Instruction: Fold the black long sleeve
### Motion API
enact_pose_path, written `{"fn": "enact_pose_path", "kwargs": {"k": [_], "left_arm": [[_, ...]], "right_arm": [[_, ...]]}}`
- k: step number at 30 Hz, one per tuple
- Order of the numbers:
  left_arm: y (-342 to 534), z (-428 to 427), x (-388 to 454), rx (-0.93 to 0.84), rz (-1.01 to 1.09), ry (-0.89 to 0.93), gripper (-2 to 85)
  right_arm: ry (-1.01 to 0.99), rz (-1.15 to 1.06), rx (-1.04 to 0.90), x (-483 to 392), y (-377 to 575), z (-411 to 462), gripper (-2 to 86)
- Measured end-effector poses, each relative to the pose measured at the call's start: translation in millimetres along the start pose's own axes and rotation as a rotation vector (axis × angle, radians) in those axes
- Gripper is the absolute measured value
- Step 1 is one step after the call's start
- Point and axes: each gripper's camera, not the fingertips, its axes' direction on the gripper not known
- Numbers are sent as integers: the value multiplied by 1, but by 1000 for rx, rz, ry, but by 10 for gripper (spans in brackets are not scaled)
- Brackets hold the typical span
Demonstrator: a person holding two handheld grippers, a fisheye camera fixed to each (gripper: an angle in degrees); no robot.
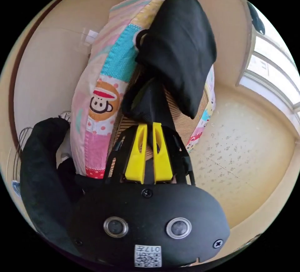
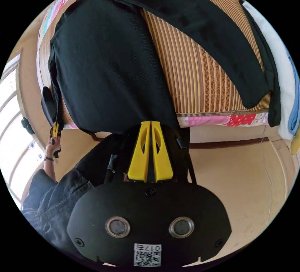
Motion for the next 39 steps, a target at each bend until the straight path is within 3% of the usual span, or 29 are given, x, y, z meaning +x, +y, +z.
{"fn": "enact_pose_path", "kwargs": {"k": [7, 12, 15, 19, 22, 26, 29, 34, 36, 39], "left_arm": [[107, -24, 211, 103, 795, 53, 38], [255, 79, 294, -107, 1198, 141, 40], [362, 167, 283, -306, 1331, 143, 49], [484, 281, 206, -651, 1414, -75, 77], [524, 297, 141, -831, 1366, -142, 82], [532, 267, 85, -893, 1376, -252, 80], [508, 232, 52, -908, 1330, -322, 79], [434, 170, 4, -821, 1210, -480, 78], [410, 152, -10, -785, 1160, -510, 78], [376, 122, -30, -721, 1076, -550, 79]], "right_arm": [[-477, 268, 144, 91, 11, -18, 27], [-904, 561, 339, 172, 33, -13, 89], [-1074, 727, 467, 206, 46, -2, 111], [-1250, 905, 589, 233, 57, 21, 127], [-1358, 1026, 662, 244, 59, 39, 118], [-1450, 1106, 761, 247, 56, 40, 48], [-1416, 935, 882, 234, 46, -17, 30], [-1142, 234, 1109, 133, 37, -181, 27], [-934, -105, 1121, 39, 29, -234, 31], [-762, -420, 1019, -100, 12, -235, 35]]}}
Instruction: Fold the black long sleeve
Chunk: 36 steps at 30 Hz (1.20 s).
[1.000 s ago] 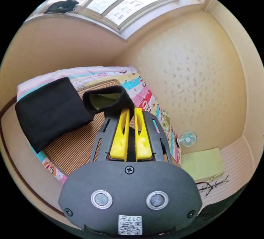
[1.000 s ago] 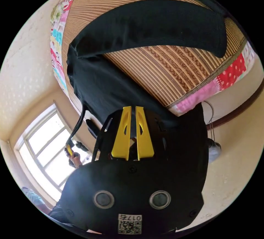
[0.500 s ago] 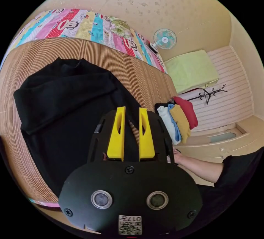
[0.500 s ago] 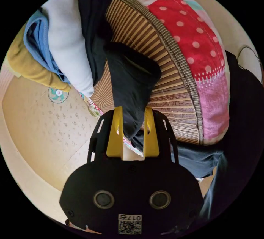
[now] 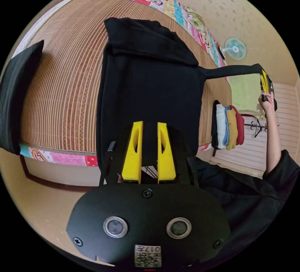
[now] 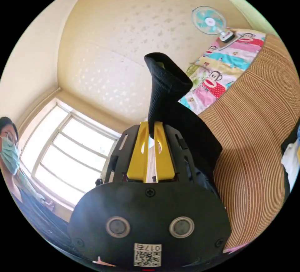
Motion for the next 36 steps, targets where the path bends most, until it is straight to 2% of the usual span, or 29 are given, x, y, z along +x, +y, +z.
{"fn": "enact_pose_path", "kwargs": {"k": [1, 3, 4, 6, 8, 11, 14, 16, 18, 22, 24, 28, 29, 30, 32, 34, 35, 36], "left_arm": [[9, -5, -14, 9, -35, -12, 79], [20, -11, -33, 12, -76, -30, 80], [27, -13, -46, 5, -98, -40, 81], [34, -15, -66, -25, -118, -43, 87], [41, -20, -85, -58, -122, -40, 97], [52, -31, -112, -118, -80, 4, 113], [61, -35, -133, -208, -2, 11, 124], [60, -29, -148, -302, 40, 14, 133], [54, -26, -155, -353, 74, 14, 136], [24, -23, -170, -441, 113, -7, 132], [12, -19, -178, -497, 116, -3, 117], [-8, -28, -191, -628, 148, 86, 46], [-9, -33, -191, -645, 165, 106, 38], [-11, -46, -189, -682, 222, 171, 33], [-11, -76, -188, -702, 274, 313, 26], [-15, -132, -196, -620, 236, 606, 20], [-16, -148, -199, -581, 216, 692, 19], [-19, -178, -207, -484, 166, 860, 18]], "right_arm": [[-17, -21, -58, -11, 7, 26, 36], [-69, -65, -366, -38, 58, 132, 38], [-58, -78, -466, -40, 78, 159, 39], [144, -122, -849, -29, 164, 232, 43], [272, -122, -992, -14, 210, 240, 46], [312, -62, -989, 10, 243, 194, 58], [434, -21, -998, 38, 257, 126, 82], [547, 5, -1043, 57, 266, 90, 100], [663, 98, -1173, 87, 286, 54, 124], [699, 223, -1287, 115, 315, 25, 144], [673, 366, -1269, 134, 329, 19, 148], [693, 424, -1207, 145, 330, 15, 133], [676, 395, -1247, 142, 329, 13, 99], [561, 373, -1288, 137, 326, 7, 43], [358, 364, -1252, 122, 312, -14, 33], [133, 326, -1126, 98, 290, -49, 30], [-15, 359, -1001, 89, 274, -78, 29], [-178, 416, -842, 82, 260, -107, 27]]}}
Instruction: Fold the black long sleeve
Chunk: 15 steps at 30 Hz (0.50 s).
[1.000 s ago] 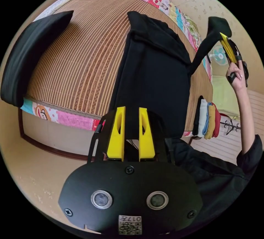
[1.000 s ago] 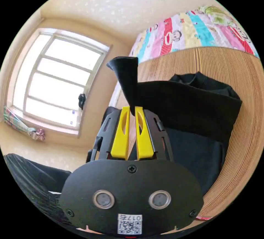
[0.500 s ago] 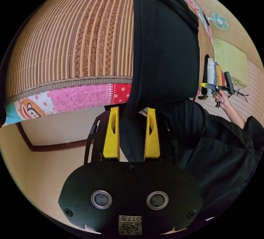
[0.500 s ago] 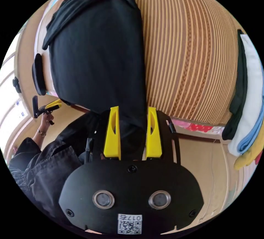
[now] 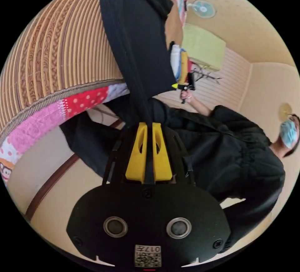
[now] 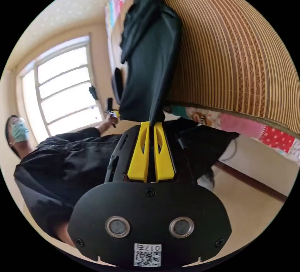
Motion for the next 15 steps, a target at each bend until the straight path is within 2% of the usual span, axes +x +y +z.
{"fn": "enact_pose_path", "kwargs": {"k": [1, 3, 5, 8, 11, 13, 15], "left_arm": [[9, -21, 17, 118, 42, 157, 18], [17, -49, 43, 274, 141, 350, 20], [9, -72, 69, 368, 213, 427, 21], [-43, -108, 103, 460, 264, 374, 27], [-119, -150, 97, 634, 122, 267, 42], [-171, -180, 88, 777, 76, 176, 82], [-195, -196, 88, 822, 65, 95, 108]], "right_arm": [[-86, -22, 59, -6, 7, -11, 27], [-286, -122, 232, -31, 16, -43, 25], [-369, -193, 314, -48, 1, -54, 25], [-410, -196, 410, -63, -69, -55, 29], [-369, -95, 475, -53, -164, -46, 39], [-345, -21, 531, -43, -211, -43, 56], [-289, 105, 645, -37, -242, -44, 87]]}}
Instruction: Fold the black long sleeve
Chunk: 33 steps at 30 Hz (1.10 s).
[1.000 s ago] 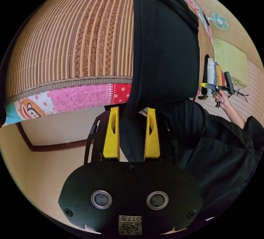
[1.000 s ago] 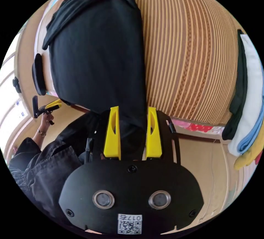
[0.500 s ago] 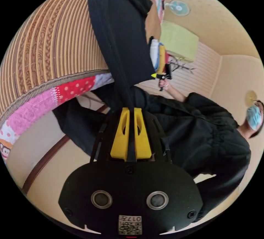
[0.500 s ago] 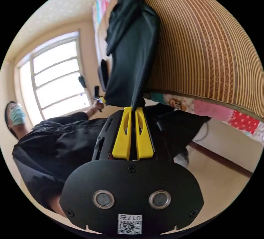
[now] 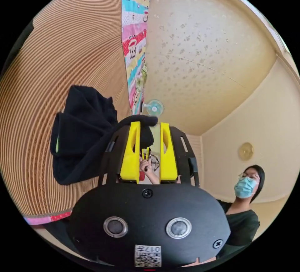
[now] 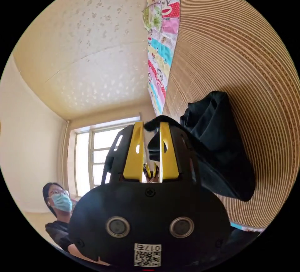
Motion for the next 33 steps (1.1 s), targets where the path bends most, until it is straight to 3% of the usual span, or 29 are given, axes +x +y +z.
{"fn": "enact_pose_path", "kwargs": {"k": [2, 4, 9, 12, 17, 20, 22, 25, 33], "left_arm": [[-7, 1, 8, 44, 45, -149, 123], [10, 5, 6, 46, 65, -336, 131], [86, 21, -54, 25, -88, -688, 172], [110, 44, -108, -21, -192, -664, 184], [115, 61, -151, 106, -318, -541, 127], [111, 84, -113, 138, -107, -424, 60], [116, 138, -44, -2, 203, -467, 53], [147, 230, 19, -210, 490, -502, 52], [277, 444, 5, -782, 775, -506, 78]], "right_arm": [[43, -8, 54, -6, -6, 9, 94], [79, -78, -17, -14, -7, 26, 93], [660, -349, -338, -22, 36, 97, 78], [822, -402, -421, -4, 50, 127, 74], [1135, -438, -616, 44, 50, 166, 48], [1083, -432, -618, 42, 43, 163, 38], [1016, -400, -620, 38, 38, 155, 36], [919, -361, -536, 28, 32, 120, 34], [830, -60, -266, 52, 6, -24, 56]]}}
